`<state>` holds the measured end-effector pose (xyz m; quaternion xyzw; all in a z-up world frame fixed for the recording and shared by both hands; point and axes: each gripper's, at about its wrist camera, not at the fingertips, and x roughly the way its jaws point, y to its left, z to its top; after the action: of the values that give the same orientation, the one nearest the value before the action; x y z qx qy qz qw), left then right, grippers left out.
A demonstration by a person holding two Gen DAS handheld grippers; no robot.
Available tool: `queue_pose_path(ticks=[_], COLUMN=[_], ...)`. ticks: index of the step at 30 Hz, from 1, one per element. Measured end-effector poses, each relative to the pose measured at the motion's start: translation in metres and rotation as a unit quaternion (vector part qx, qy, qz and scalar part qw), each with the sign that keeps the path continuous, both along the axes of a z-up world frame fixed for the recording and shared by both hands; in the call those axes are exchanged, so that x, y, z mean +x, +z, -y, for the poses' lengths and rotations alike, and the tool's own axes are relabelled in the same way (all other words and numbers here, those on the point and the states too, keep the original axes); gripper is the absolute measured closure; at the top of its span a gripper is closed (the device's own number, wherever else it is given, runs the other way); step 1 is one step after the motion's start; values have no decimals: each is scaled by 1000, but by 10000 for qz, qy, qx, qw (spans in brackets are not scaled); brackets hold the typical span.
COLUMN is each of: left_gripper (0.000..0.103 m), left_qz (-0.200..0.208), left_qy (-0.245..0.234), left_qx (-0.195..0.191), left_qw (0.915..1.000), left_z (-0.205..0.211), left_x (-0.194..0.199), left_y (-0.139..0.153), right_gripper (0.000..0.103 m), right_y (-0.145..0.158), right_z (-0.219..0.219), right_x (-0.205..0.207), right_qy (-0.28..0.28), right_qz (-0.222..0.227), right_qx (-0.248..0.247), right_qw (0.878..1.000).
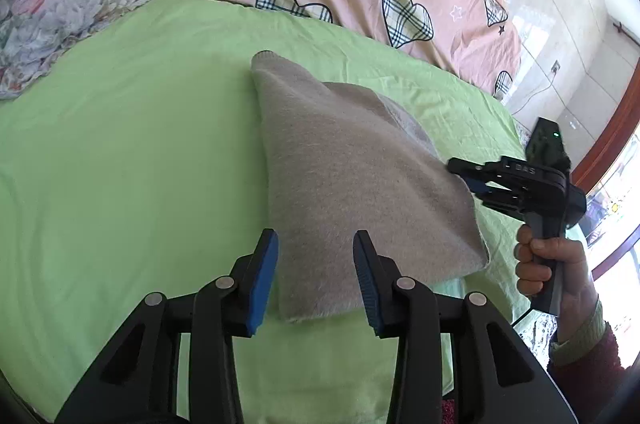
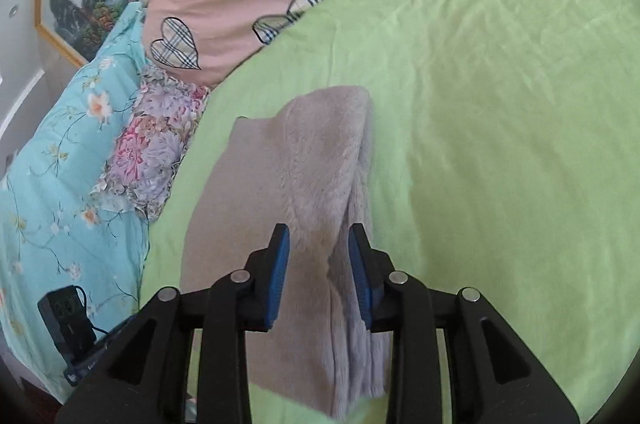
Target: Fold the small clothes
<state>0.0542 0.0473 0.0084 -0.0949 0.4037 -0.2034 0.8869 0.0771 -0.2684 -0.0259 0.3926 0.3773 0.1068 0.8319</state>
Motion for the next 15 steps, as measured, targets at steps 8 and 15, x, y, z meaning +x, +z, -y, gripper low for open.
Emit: queue_pose_path(ticks=[8,15], left_gripper=[63,63], left_qz=[-64,-309], left_qy=[-440,-703], left_qx=[-105,209], left_qw=[9990,9968], left_z=[24,46], left_x=[13,19], left_y=[-5,-28], right_gripper=[90,91], right_y=[17,-10], right_z=[-8,-11], right_x=[18,30], right_qy=[81,165], right_qz=[234,-168], right_qx=[-519,-1191], right_qw=[9983,9926])
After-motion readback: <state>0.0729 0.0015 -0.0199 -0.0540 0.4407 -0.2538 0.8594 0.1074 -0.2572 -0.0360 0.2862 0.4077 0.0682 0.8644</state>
